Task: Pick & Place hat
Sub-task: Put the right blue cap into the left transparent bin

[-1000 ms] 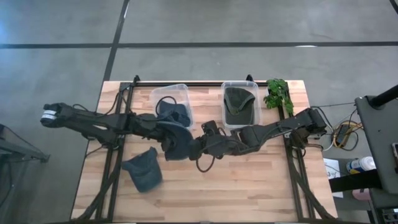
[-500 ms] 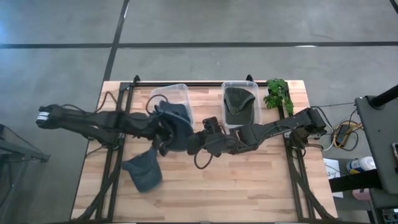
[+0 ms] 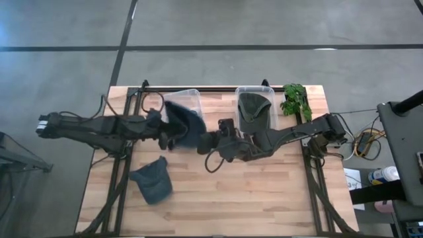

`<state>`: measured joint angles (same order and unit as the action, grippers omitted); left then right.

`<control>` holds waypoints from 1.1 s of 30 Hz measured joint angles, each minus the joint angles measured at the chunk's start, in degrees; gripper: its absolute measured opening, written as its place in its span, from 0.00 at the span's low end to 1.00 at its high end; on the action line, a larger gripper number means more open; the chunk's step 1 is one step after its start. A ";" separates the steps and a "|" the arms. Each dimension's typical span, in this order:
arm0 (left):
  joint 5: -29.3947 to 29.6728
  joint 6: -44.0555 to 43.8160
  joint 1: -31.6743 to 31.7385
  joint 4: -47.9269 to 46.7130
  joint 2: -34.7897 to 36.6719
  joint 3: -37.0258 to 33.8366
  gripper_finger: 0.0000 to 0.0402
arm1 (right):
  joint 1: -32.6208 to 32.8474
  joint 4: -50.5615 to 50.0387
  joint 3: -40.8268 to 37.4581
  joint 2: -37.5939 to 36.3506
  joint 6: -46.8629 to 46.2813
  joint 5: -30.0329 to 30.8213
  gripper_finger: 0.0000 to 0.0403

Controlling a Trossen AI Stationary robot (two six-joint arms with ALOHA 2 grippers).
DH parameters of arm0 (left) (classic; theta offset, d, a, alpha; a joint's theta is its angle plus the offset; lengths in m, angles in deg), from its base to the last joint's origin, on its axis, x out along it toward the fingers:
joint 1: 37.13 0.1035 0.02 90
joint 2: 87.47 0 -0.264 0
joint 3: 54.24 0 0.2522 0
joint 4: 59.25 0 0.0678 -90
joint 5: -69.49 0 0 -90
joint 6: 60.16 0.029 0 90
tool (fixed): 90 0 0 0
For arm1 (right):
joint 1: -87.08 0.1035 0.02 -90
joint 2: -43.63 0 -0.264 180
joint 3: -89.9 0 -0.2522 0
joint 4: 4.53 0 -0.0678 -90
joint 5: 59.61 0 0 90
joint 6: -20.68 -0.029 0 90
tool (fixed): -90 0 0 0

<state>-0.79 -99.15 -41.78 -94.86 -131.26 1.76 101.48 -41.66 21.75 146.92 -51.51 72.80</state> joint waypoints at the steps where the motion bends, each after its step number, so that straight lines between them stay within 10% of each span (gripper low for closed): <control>1: 1.47 0.29 0.02 0.05 0.02 0.53 0.38 | -0.08 -0.03 0.00 0.00 -0.32 2.17 0.03; 9: 12.81 8.04 0.02 0.19 0.02 4.01 0.38 | -1.86 0.38 -0.43 0.00 -4.10 6.08 0.03; 25: 14.30 10.22 -0.02 -17.69 3.06 5.84 0.38 | -5.69 0.18 -3.72 0.07 -7.38 6.95 0.03; 33: 14.24 12.37 0.02 -21.86 4.35 5.77 0.38 | -9.03 -0.30 -3.70 -0.21 7.72 -9.16 0.03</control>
<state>13.44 -86.78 -41.75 -116.71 -126.91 7.53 92.46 -41.96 18.05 146.71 -43.79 63.64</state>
